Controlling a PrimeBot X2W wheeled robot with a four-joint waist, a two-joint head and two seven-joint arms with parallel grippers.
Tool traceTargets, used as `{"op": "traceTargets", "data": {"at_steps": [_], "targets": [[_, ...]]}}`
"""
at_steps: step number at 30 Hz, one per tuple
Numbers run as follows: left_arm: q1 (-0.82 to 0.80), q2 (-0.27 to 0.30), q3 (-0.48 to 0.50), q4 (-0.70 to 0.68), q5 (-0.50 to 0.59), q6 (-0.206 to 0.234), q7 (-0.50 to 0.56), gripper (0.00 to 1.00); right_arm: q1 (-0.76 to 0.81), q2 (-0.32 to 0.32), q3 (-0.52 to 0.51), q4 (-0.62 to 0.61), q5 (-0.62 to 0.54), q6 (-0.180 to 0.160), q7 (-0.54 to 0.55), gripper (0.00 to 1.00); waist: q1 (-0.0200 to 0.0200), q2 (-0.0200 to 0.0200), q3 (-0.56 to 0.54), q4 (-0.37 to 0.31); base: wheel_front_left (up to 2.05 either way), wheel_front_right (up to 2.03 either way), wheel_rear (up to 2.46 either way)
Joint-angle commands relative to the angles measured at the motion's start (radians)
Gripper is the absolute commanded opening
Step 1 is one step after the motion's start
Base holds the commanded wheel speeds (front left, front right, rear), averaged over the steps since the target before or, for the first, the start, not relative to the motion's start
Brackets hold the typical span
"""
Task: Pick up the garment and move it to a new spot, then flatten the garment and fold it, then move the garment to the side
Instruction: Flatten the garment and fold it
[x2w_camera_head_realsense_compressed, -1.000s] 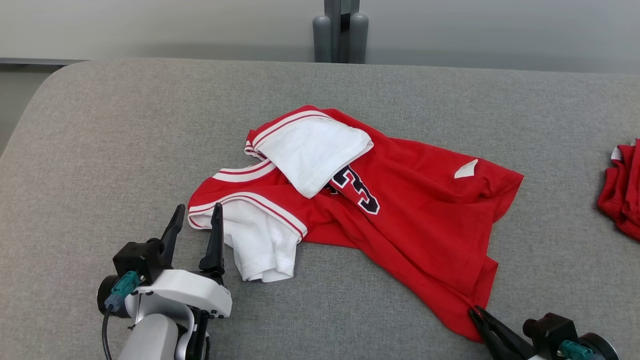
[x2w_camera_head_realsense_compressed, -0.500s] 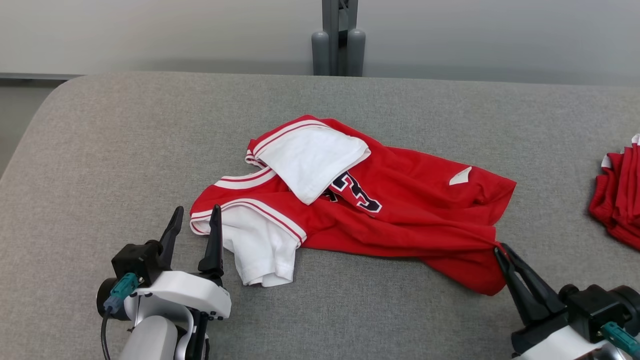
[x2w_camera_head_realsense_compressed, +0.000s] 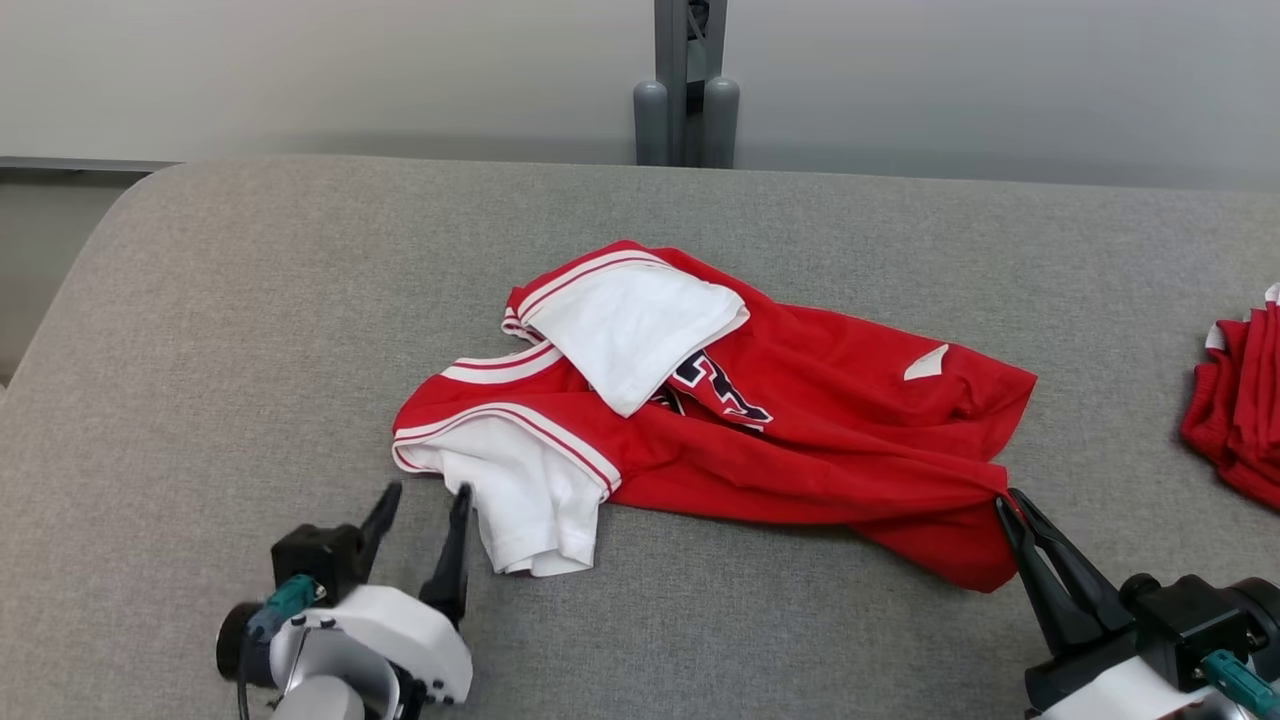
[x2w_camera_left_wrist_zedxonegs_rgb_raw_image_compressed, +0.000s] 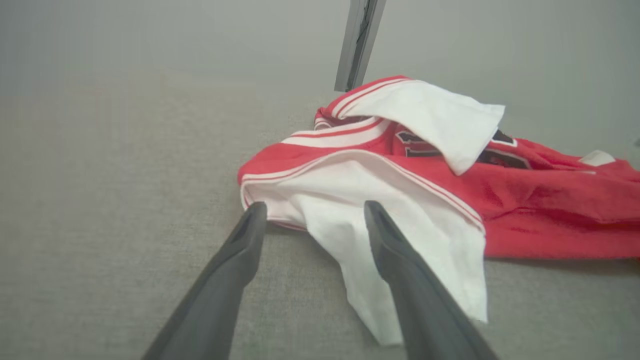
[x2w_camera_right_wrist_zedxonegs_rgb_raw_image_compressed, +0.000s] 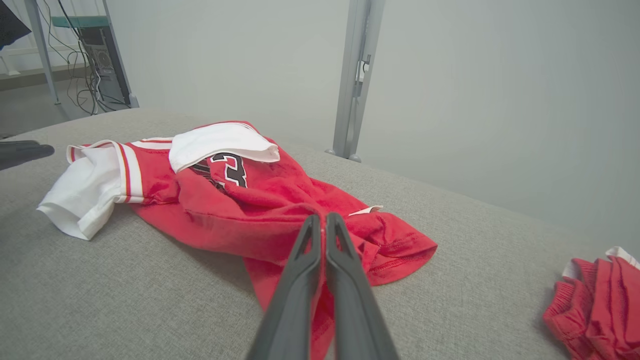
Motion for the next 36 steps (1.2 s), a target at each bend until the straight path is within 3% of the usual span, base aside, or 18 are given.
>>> {"op": "traceTargets", "data": {"at_steps": [1, 6, 16, 27, 36], "targets": [[0.012, 0.018, -0.011, 0.022, 0.005, -0.014, 0.039, 1.0, -0.001, -0.001, 0.0, 0.002, -0.002, -0.001, 0.004, 0.0, 0.0, 0.0, 0.0, 0.003, 0.0, 0.0, 0.0], [0.018, 0.023, -0.019, 0.035, -0.057, -0.049, 0.159, 1.0, 0.003, 0.004, 0.003, 0.015, 0.002, -0.001, 0.002, 0.0, 0.0, 0.0, -0.001, 0.011, 0.0, 0.0, 0.0], [0.023, 0.022, -0.077, 0.024, -0.087, -0.065, 0.297, 1.0, -0.012, 0.007, 0.019, 0.027, 0.006, -0.001, 0.001, 0.0, 0.0, 0.0, 0.002, 0.01, 0.0, 0.0, 0.0], [-0.014, 0.004, -0.1, 0.046, -0.13, -0.059, 0.282, 1.0, -0.014, 0.005, 0.026, 0.03, 0.007, -0.001, 0.005, 0.0, 0.0, 0.0, 0.009, -0.001, 0.0, 0.0, 0.0], [-0.022, -0.007, -0.047, 0.046, -0.285, -0.066, 0.278, 1.0, -0.015, 0.009, 0.028, 0.034, 0.007, -0.001, 0.005, 0.0, 0.0, 0.0, 0.015, -0.004, 0.0, 0.0, 0.0]]}}
